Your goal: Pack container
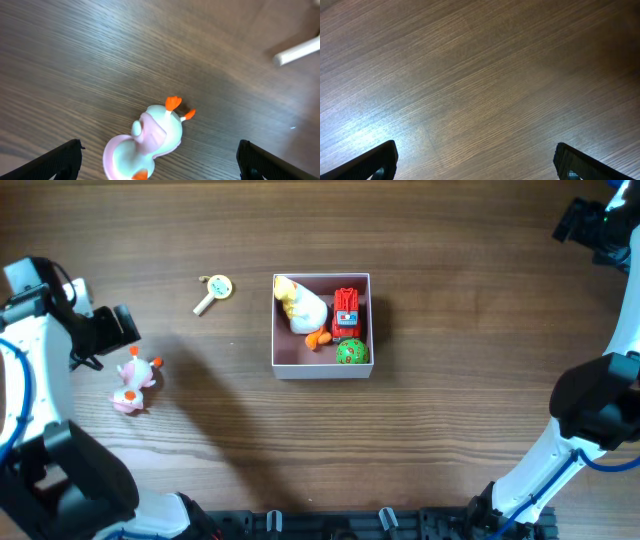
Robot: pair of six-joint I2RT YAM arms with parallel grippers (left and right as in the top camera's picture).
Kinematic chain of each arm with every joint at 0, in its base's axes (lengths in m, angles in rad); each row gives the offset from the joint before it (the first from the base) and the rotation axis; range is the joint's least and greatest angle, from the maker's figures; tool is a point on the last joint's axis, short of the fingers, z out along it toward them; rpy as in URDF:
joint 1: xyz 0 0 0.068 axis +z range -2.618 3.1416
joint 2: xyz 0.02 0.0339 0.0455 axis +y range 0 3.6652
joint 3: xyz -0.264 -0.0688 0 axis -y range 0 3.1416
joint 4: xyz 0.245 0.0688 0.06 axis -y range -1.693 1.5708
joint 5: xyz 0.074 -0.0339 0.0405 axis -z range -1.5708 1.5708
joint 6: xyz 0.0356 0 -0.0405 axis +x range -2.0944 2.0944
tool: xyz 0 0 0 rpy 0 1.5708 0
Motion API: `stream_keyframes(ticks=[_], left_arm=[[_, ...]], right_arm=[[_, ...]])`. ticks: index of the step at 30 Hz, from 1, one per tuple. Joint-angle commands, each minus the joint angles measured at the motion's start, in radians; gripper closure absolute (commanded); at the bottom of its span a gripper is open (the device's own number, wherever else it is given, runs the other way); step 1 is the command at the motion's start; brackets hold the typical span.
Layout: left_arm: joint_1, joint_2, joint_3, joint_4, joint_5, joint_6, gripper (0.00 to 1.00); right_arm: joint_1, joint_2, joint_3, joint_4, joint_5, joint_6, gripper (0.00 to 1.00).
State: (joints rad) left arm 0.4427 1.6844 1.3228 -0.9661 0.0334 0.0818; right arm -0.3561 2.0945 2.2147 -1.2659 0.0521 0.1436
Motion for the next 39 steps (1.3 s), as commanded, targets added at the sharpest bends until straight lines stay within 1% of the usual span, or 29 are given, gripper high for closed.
stream_keyframes(ticks=[1, 5, 8, 10, 16, 19, 24, 31, 33, 35, 36, 39], left_arm=[[-0.014, 0.078, -0.001, -0.008, -0.055, 0.049, 0.0], [-0.015, 0.123, -0.001, -0.045, -0.06, 0.041, 0.0], [-0.016, 0.147, -0.006, -0.085, -0.05, 0.041, 0.04], [-0.015, 0.165, -0.039, -0.097, -0.053, 0.041, 0.01], [-0.036, 0.179, -0.109, -0.093, -0.065, 0.008, 0.0], [-0.064, 0.179, -0.109, -0.082, -0.096, 0.003, 0.0], [-0.11, 0.183, -0.113, -0.033, -0.167, -0.073, 0.0], [-0.112, 0.243, -0.113, -0.032, -0.164, -0.091, 0.01], [-0.112, 0.253, -0.113, -0.042, -0.159, -0.092, 0.06], [-0.112, 0.257, -0.113, -0.058, -0.154, -0.092, 0.16], [-0.112, 0.257, -0.113, -0.066, -0.155, -0.093, 0.18], [-0.112, 0.257, -0.113, -0.074, -0.155, -0.1, 0.23]], right_arm=[[0.005, 0.003, 0.002, 0.002, -0.008, -0.01, 0.0], [0.005, 0.003, 0.002, 0.002, -0.008, -0.01, 0.0], [0.005, 0.003, 0.002, 0.002, -0.008, -0.01, 0.0], [0.005, 0.003, 0.002, 0.002, -0.008, -0.01, 0.0], [0.005, 0.003, 0.002, 0.002, -0.008, -0.01, 0.0], [0.005, 0.003, 0.002, 0.002, -0.008, -0.01, 0.0], [0.005, 0.003, 0.002, 0.002, -0.008, -0.01, 0.0], [0.005, 0.003, 0.002, 0.002, -0.008, -0.01, 0.0], [0.005, 0.003, 0.002, 0.002, -0.008, -0.01, 0.0], [0.005, 0.003, 0.002, 0.002, -0.008, -0.01, 0.0], [0.005, 0.003, 0.002, 0.002, -0.008, -0.01, 0.0], [0.005, 0.003, 0.002, 0.002, -0.008, -0.01, 0.0]])
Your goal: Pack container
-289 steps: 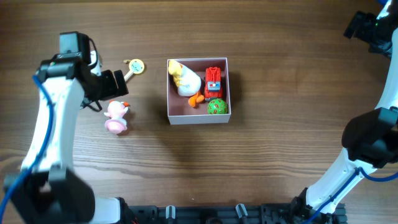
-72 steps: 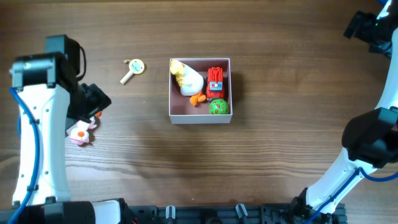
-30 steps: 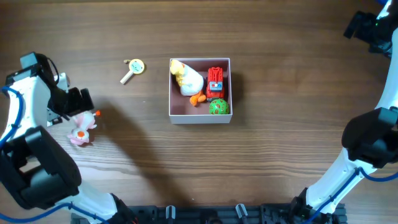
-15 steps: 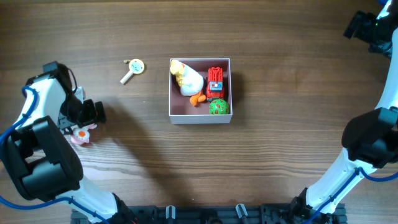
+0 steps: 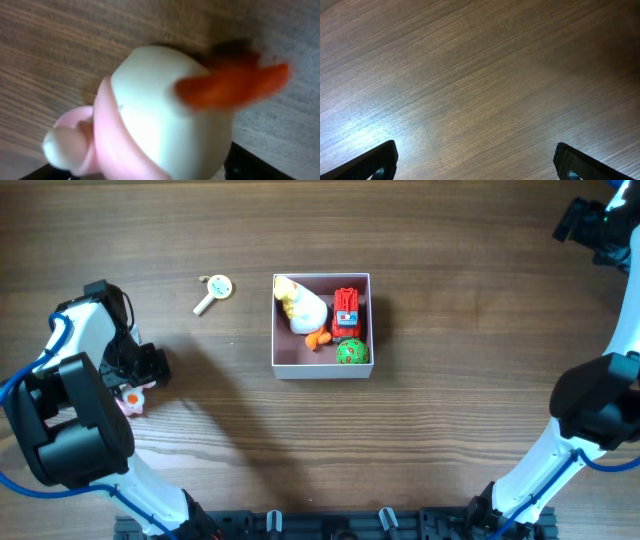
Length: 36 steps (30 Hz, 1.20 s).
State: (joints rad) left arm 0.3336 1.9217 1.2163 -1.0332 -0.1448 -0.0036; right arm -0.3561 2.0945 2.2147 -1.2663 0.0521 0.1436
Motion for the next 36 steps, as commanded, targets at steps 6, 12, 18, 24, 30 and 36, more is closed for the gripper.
stream_keyframes(ticks=[6, 12, 18, 24, 30, 36], left_arm=[[-0.003, 0.019, -0.006, 0.013, 0.024, -0.06, 0.45], [-0.003, 0.019, -0.006, 0.02, 0.024, -0.062, 0.74], [-0.003, 0.019, -0.005, 0.02, 0.024, -0.063, 0.96], [-0.003, 0.004, 0.073, -0.007, 0.14, -0.091, 0.96], [-0.004, -0.034, 0.259, -0.092, 0.229, -0.09, 0.96], [-0.052, -0.081, 0.457, -0.182, 0.295, -0.079, 0.96]], right_arm=[[0.005, 0.003, 0.002, 0.002, -0.008, -0.01, 0.0], [0.005, 0.003, 0.002, 0.002, -0.008, -0.01, 0.0], [0.005, 0.003, 0.002, 0.002, -0.008, -0.01, 0.0], [0.005, 0.003, 0.002, 0.002, -0.008, -0.01, 0.01], [0.005, 0.003, 0.002, 0.002, -0.008, -0.01, 0.0], [0.005, 0.003, 0.002, 0.002, -0.008, -0.01, 0.0]])
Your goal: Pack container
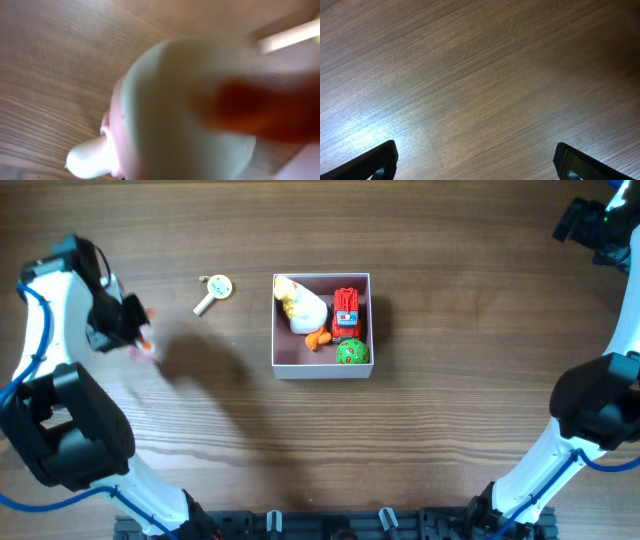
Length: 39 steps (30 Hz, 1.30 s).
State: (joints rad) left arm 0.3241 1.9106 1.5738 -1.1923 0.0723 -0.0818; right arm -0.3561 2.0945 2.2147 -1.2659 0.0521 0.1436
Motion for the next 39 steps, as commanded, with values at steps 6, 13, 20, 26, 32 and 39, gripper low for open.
stream_keyframes(ticks=[6, 13, 20, 26, 32, 39], left_arm=[[-0.19, -0.133, 0.176, -0.013, 0.22, 0.066, 0.96], [-0.453, -0.147, 0.176, 0.083, 0.305, 0.146, 0.95], [-0.694, -0.139, 0.172, 0.171, 0.222, 0.27, 0.82], [-0.751, -0.088, 0.158, 0.163, 0.184, 0.269, 0.85], [-0.752, -0.042, 0.158, 0.103, 0.184, 0.269, 0.83], [-0.752, -0.002, 0.158, 0.014, 0.184, 0.27, 0.78]], right_arm=[[0.005, 0.003, 0.002, 0.002, -0.008, -0.01, 0.0], [0.005, 0.003, 0.002, 0.002, -0.008, -0.01, 0.0], [0.005, 0.003, 0.002, 0.002, -0.008, -0.01, 0.0], [0.005, 0.003, 0.002, 0.002, -0.008, -0.01, 0.0], [0.005, 0.003, 0.002, 0.002, -0.008, -0.01, 0.0], [0.005, 0.003, 0.002, 0.002, -0.008, -0.01, 0.0]])
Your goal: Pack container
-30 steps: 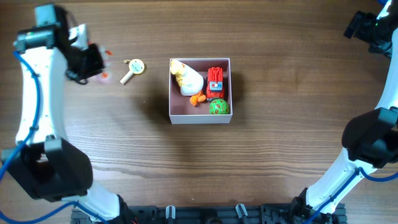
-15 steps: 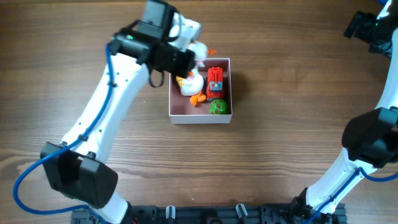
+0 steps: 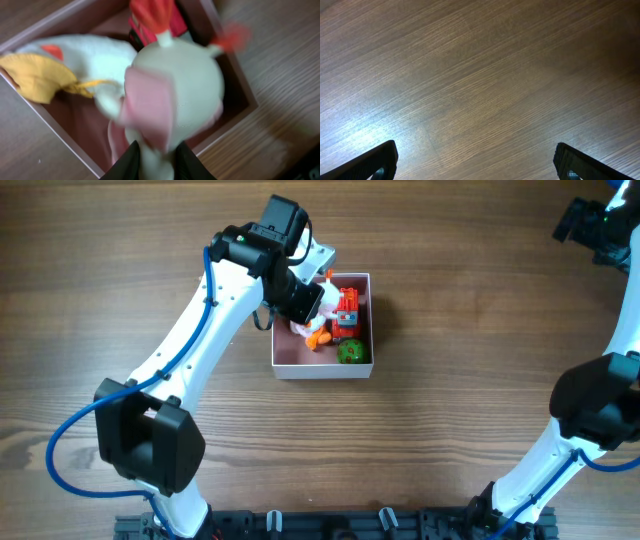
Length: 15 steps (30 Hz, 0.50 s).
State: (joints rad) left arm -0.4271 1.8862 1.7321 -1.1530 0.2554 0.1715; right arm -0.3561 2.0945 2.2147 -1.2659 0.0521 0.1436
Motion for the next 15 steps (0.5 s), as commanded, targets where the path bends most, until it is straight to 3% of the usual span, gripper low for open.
stream_keyframes(ticks=[1, 9, 10, 12, 13, 15], left_arm=[[0.0, 0.029, -0.001, -0.035, 0.001, 0.016, 0.78], [0.0, 0.06, -0.001, -0.066, 0.001, 0.016, 0.73], [0.0, 0.061, -0.001, -0.067, 0.0, 0.016, 0.67], [0.0, 0.061, -0.001, -0.065, -0.011, 0.016, 0.44], [0.0, 0.061, -0.001, -0.062, -0.026, 0.016, 0.41], [0.0, 0.061, 0.0, -0.046, -0.068, 0.016, 0.17]], right_arm=[[0.005, 0.003, 0.002, 0.002, -0.008, -0.01, 0.01], [0.005, 0.003, 0.002, 0.002, -0.008, -0.01, 0.0], [0.005, 0.003, 0.002, 0.002, -0.008, -0.01, 0.0], [0.005, 0.003, 0.002, 0.002, -0.008, -0.01, 0.0], [0.005, 0.003, 0.002, 0.002, -0.008, -0.01, 0.0], [0.005, 0.003, 0.002, 0.002, -0.008, -0.01, 0.0]])
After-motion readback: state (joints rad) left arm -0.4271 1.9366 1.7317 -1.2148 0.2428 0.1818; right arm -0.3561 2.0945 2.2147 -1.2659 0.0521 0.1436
